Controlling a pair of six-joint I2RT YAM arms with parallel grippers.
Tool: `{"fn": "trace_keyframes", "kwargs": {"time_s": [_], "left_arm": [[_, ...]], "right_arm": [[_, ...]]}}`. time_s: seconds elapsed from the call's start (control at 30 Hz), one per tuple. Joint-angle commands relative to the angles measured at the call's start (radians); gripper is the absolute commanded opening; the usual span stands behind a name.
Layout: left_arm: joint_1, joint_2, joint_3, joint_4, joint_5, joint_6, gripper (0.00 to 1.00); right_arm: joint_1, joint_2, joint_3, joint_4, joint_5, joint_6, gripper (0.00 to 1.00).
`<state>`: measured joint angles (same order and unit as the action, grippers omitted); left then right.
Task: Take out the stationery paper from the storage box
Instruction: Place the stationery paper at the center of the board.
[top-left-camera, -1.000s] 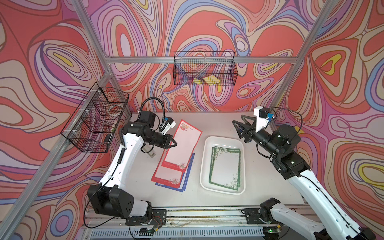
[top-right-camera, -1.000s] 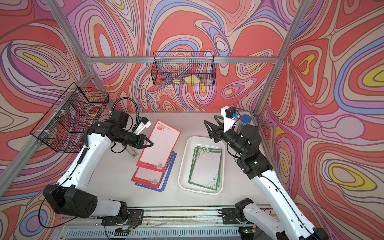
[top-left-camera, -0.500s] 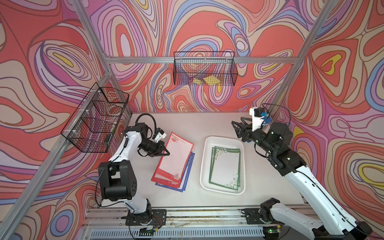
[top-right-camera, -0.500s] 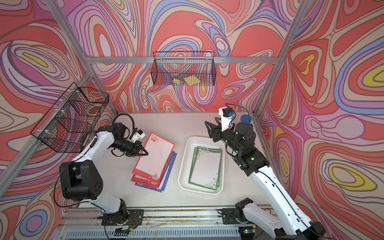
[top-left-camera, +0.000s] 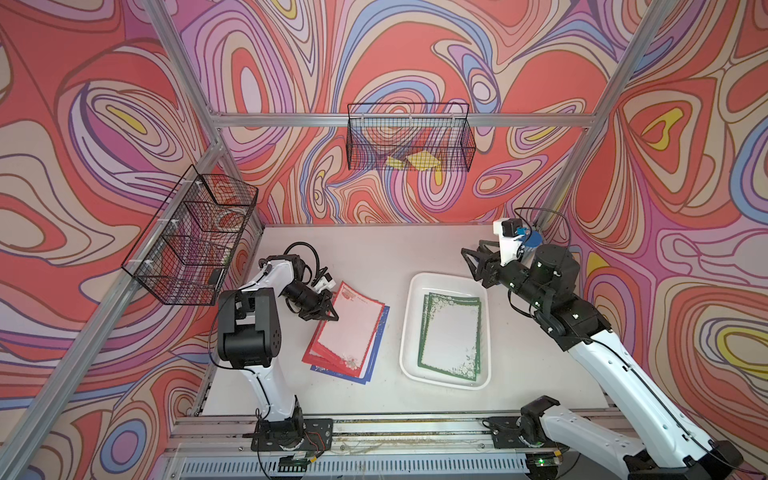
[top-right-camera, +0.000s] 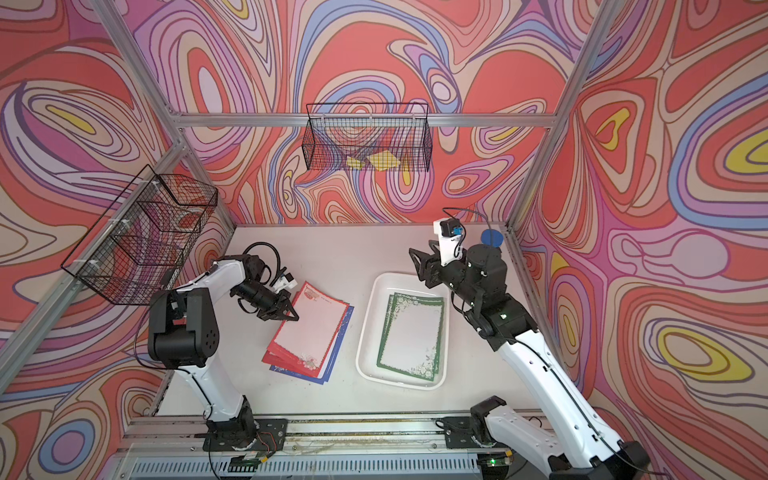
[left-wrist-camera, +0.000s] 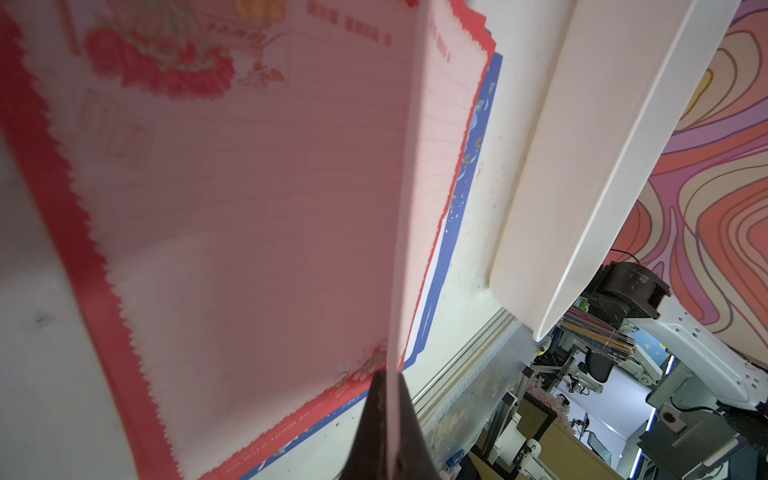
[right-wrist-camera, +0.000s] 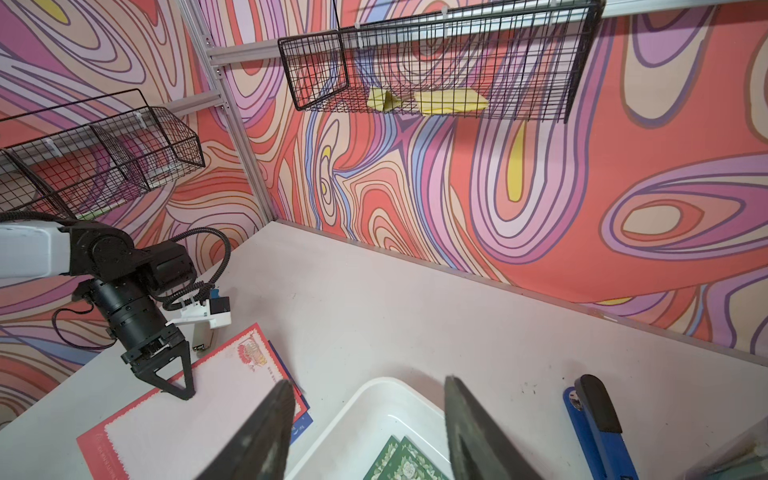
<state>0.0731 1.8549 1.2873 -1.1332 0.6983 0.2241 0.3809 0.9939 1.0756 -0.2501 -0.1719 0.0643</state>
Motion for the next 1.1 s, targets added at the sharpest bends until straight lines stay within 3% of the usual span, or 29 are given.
{"fn": "trace_keyframes", "kwargs": {"time_s": [0.0,0.23,0.43,0.53,0.9,1.07], "left_arm": [[0.008,-0.014,-0.005,0.006,-0.042,-0.005,0.00],[0.014,0.002,-0.021,0.044,-0.154,-0.063,0.00],[0.015,-0.038,-0.031,0.075,-0.205,-0.098,0.24],[0.015,-0.077,-0.031,0.087,-0.236,-0.111,0.32],[0.016,-0.249,-0.008,0.111,-0.427,-0.155,0.34],[0.014,-0.332,0.003,0.125,-0.467,-0.184,0.34]], "right_arm": [[0.001,0.015,0.025,-0.013,0.006,-0.012,0.60],[0.001,0.085,0.093,-0.097,0.069,0.045,0.58],[0.000,0.192,0.183,-0.305,0.159,0.147,0.55],[0.001,0.241,0.208,-0.396,0.169,0.184,0.54],[0.004,0.342,0.192,-0.618,0.197,0.398,0.57],[0.068,0.417,0.150,-0.655,0.184,0.461,0.61]]}}
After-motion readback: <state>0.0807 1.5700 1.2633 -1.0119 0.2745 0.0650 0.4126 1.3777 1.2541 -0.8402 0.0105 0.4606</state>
